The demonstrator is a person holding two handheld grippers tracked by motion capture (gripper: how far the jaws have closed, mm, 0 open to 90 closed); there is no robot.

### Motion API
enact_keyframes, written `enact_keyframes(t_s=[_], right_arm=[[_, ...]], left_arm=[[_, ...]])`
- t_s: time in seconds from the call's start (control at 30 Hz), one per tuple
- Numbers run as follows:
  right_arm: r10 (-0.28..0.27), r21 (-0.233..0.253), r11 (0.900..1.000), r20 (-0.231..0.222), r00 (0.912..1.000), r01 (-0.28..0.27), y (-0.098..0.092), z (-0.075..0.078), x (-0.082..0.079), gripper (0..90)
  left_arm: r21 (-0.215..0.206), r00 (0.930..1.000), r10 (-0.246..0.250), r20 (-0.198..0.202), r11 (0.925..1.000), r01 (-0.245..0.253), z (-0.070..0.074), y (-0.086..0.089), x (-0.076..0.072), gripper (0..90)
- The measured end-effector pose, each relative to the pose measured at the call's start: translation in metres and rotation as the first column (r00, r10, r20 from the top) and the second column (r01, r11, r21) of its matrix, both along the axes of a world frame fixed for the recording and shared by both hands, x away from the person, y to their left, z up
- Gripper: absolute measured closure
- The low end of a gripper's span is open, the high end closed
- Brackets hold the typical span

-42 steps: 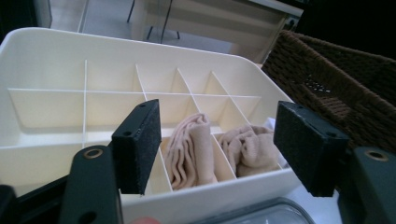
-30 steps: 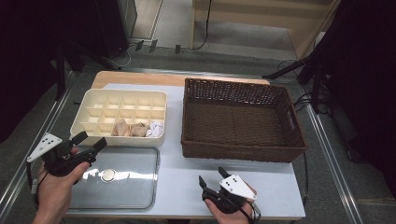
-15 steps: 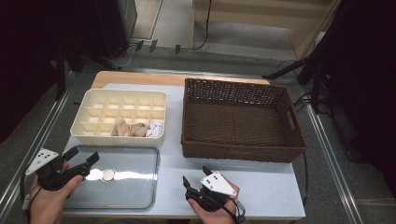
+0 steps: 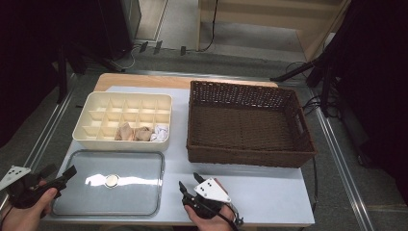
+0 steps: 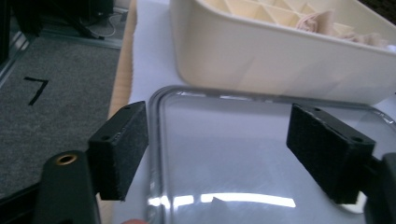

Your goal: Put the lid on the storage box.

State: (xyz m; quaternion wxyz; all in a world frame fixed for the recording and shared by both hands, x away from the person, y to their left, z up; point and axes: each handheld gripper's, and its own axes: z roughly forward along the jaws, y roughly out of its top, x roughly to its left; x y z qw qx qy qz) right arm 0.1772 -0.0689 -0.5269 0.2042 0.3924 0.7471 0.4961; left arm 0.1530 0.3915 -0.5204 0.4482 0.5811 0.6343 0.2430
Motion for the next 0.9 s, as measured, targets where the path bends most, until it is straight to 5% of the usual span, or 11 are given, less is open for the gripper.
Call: enact_keyframes(t_s=[0.07, 0.53, 0.9], right_arm=[[0.007, 0.044, 0.999, -0.023, 0.9997, -0.006, 0.005, -0.002, 0.001, 52.7], [0.067, 0.075, 0.995, -0.061, 0.9959, -0.062, 0.027, -0.009, 0.002, 57.2], [0.036, 0.129, 0.991, -0.14, 0.9896, -0.018, 0.034, -0.01, 0.002, 64.7]], left_arm=[[-0.01, 1.0, 0.001, -0.006, 1.0, -0.001, -0.003, 0.003, -0.002, 26.0], [-0.021, 0.9998, 0.011, -0.019, 0.9997, -0.011, -0.008, 0.003, -0.003, 33.4], [0.011, 0.999, -0.023, -0.037, 0.9997, 0.024, -0.012, 0.002, -0.001, 40.0]])
